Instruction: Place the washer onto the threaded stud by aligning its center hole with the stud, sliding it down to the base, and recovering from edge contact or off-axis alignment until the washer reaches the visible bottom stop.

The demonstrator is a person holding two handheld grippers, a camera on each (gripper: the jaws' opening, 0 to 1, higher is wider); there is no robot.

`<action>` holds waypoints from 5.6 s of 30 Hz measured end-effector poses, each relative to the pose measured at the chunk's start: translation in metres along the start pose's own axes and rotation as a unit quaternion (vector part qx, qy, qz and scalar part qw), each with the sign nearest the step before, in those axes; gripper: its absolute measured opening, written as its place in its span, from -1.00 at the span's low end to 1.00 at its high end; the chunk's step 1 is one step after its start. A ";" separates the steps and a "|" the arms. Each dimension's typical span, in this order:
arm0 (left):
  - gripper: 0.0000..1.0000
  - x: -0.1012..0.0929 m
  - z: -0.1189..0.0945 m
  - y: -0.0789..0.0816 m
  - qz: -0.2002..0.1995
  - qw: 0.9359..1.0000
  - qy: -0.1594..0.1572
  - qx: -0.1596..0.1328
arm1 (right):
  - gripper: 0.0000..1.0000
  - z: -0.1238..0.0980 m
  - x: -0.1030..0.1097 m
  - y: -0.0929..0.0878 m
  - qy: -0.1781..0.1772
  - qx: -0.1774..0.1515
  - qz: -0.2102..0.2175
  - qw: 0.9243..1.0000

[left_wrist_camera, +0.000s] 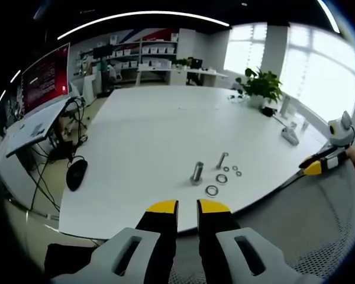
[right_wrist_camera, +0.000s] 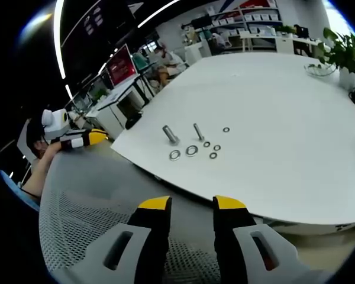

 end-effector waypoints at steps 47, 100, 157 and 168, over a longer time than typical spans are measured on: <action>-0.83 0.006 -0.001 -0.001 -0.028 0.999 0.028 0.003 | -0.45 0.002 0.015 0.003 0.066 -0.018 -0.026 0.997; -0.89 0.005 0.000 0.000 -0.023 1.000 0.009 -0.004 | -0.59 0.058 0.009 0.049 0.125 0.201 -0.247 0.940; -0.88 0.006 -0.001 0.001 -0.028 0.999 0.009 -0.014 | -0.71 0.192 -0.061 0.052 0.039 0.327 -0.401 0.855; -0.88 0.005 -0.001 0.000 -0.026 1.000 0.007 -0.010 | -0.72 0.192 -0.061 0.051 0.026 0.318 -0.397 0.861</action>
Point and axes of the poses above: the point that each gripper's makers call its tool centre point, and the gripper's own axes: z roughly forward along the fingers, x roughly to its left, y roughly out of its top, the point moved 6 cm from there along -z, roughly backward along the fingers, and after that the axes turned 6 degrees about y, right-handed, at the moved point
